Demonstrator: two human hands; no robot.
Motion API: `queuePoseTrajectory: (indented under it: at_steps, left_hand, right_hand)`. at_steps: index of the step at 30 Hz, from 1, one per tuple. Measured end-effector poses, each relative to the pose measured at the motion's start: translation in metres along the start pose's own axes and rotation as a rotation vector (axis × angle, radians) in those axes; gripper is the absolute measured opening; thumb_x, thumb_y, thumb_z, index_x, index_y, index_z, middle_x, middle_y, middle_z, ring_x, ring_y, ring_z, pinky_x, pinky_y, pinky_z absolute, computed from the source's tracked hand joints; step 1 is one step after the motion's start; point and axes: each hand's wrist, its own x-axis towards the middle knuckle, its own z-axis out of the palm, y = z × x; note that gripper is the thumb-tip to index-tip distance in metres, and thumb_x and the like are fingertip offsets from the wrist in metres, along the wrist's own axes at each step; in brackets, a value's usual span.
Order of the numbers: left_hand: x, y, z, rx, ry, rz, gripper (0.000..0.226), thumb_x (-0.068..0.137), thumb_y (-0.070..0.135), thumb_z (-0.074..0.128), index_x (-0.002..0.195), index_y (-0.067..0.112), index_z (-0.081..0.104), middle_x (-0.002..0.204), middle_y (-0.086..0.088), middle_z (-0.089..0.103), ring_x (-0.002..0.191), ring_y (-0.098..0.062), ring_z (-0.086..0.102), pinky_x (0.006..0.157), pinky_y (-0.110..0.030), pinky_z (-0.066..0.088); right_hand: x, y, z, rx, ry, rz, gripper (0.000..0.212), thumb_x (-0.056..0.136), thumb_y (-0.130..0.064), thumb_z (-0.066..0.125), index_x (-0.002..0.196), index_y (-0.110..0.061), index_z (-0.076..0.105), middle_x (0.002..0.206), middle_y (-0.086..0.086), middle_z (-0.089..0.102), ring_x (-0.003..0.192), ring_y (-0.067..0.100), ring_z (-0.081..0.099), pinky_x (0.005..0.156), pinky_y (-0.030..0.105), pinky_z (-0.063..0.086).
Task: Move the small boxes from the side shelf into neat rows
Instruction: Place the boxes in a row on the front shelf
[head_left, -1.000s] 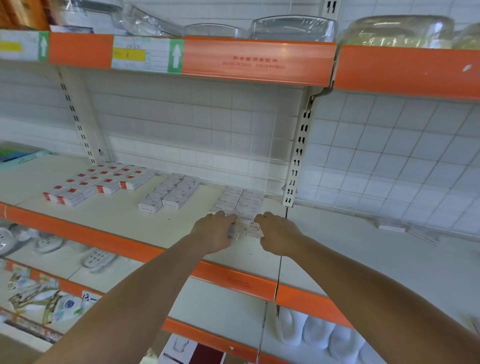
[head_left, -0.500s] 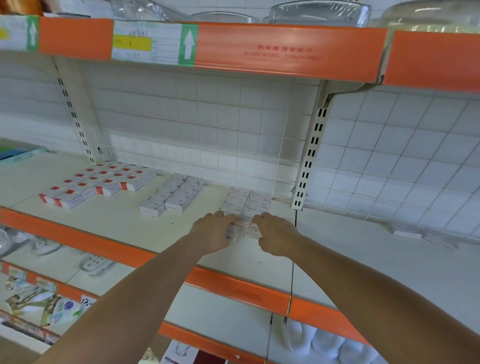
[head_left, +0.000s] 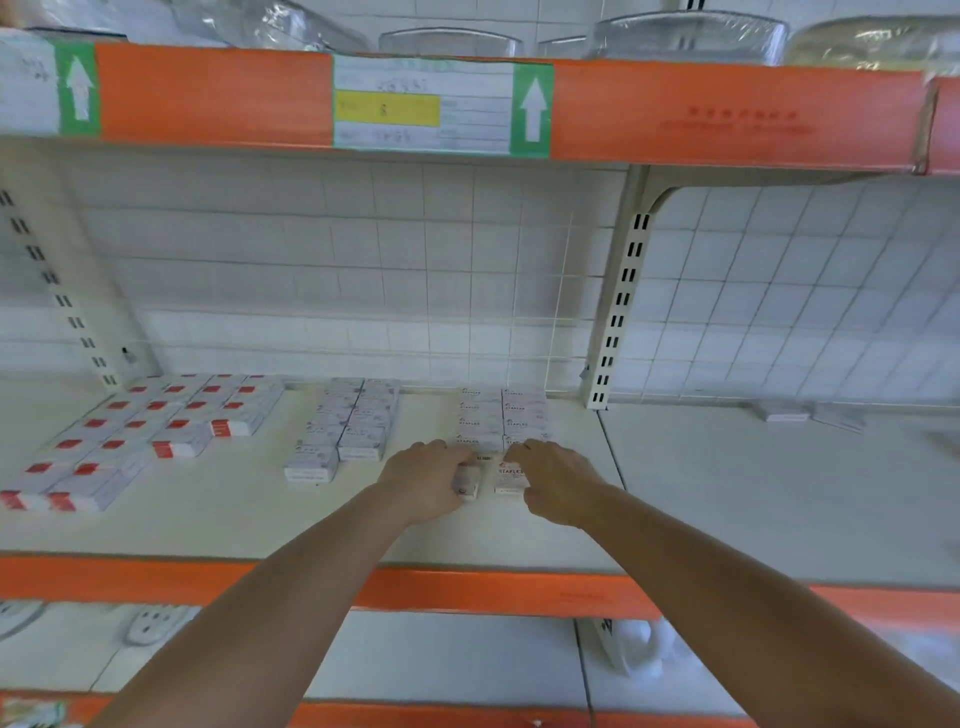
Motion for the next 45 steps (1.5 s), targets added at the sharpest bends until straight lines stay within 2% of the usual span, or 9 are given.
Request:
queuePoseTrajectory:
  at_steps: [6, 12, 17, 24, 28, 33, 37, 45]
  left_hand:
    - [0.004, -0.01, -0.002, 0.021, -0.016, 0.069, 0.047, 0.087, 0.024, 0.054, 0.133, 0.024, 0.048, 0.124, -0.006, 0.053, 0.115, -0.026, 0.051, 0.086, -0.033, 0.044]
    - [0.011, -0.01, -0.001, -0.017, -0.011, 0.092, 0.044, 0.084, 0.023, 0.054, 0.128, 0.024, 0.055, 0.123, -0.003, 0.055, 0.112, -0.024, 0.055, 0.085, -0.033, 0.048]
    - [0.015, -0.006, 0.001, -0.017, -0.008, 0.079, 0.04, 0.089, 0.027, 0.052, 0.128, 0.022, 0.055, 0.12, -0.004, 0.052, 0.108, -0.024, 0.056, 0.079, -0.031, 0.045]
    - [0.003, -0.007, -0.004, -0.088, 0.005, 0.075, 0.051, 0.087, 0.028, 0.056, 0.137, 0.027, 0.046, 0.131, 0.0, 0.053, 0.116, -0.021, 0.053, 0.083, -0.028, 0.042]
    - [-0.001, -0.008, -0.007, -0.087, -0.05, 0.088, 0.065, 0.079, 0.04, 0.067, 0.139, 0.027, 0.045, 0.136, 0.004, 0.051, 0.121, -0.018, 0.05, 0.09, -0.028, 0.043]
    - [-0.009, -0.008, -0.012, -0.111, -0.129, 0.112, 0.078, 0.076, 0.038, 0.07, 0.145, 0.029, 0.035, 0.141, 0.008, 0.046, 0.122, -0.016, 0.048, 0.092, -0.029, 0.043]
    - [-0.009, -0.01, -0.01, -0.121, -0.113, 0.084, 0.072, 0.079, 0.045, 0.067, 0.143, 0.028, 0.038, 0.138, 0.005, 0.049, 0.12, -0.017, 0.05, 0.094, -0.033, 0.045]
    - [0.005, -0.003, -0.004, -0.033, -0.04, 0.094, 0.043, 0.088, 0.017, 0.052, 0.131, 0.021, 0.049, 0.129, 0.0, 0.048, 0.115, -0.021, 0.05, 0.085, -0.033, 0.044]
  right_hand:
    - [0.0, -0.008, 0.007, -0.129, 0.054, 0.071, 0.055, 0.09, -0.008, 0.049, 0.141, -0.026, 0.041, 0.13, 0.001, 0.055, 0.124, 0.022, 0.043, 0.099, 0.035, 0.036]
    - [0.0, -0.004, 0.006, -0.098, 0.041, 0.12, 0.053, 0.09, -0.008, 0.05, 0.14, -0.025, 0.041, 0.129, 0.002, 0.052, 0.121, 0.022, 0.046, 0.097, 0.035, 0.039]
    - [0.002, 0.0, 0.006, -0.091, 0.038, 0.121, 0.05, 0.091, -0.01, 0.05, 0.139, -0.023, 0.044, 0.129, 0.003, 0.051, 0.119, 0.023, 0.047, 0.095, 0.035, 0.042]
    - [0.002, 0.002, 0.006, -0.1, 0.032, 0.129, 0.046, 0.094, -0.014, 0.05, 0.138, -0.026, 0.045, 0.129, 0.002, 0.05, 0.119, 0.021, 0.047, 0.089, 0.034, 0.046]
    - [0.0, 0.005, 0.006, -0.117, 0.001, 0.105, 0.047, 0.095, -0.014, 0.047, 0.14, -0.027, 0.044, 0.13, 0.002, 0.049, 0.12, 0.022, 0.046, 0.09, 0.035, 0.047]
    - [-0.002, 0.008, 0.008, -0.117, -0.01, 0.099, 0.051, 0.094, -0.013, 0.047, 0.142, -0.029, 0.042, 0.133, 0.002, 0.048, 0.121, 0.023, 0.046, 0.094, 0.036, 0.048]
    - [-0.002, 0.008, 0.01, -0.104, -0.005, 0.103, 0.048, 0.094, -0.014, 0.046, 0.14, -0.028, 0.045, 0.129, 0.001, 0.051, 0.119, 0.023, 0.048, 0.091, 0.035, 0.049]
    - [0.001, 0.011, 0.011, -0.074, 0.052, 0.105, 0.037, 0.097, -0.014, 0.044, 0.132, -0.023, 0.053, 0.123, 0.003, 0.055, 0.112, 0.023, 0.052, 0.085, 0.035, 0.049]
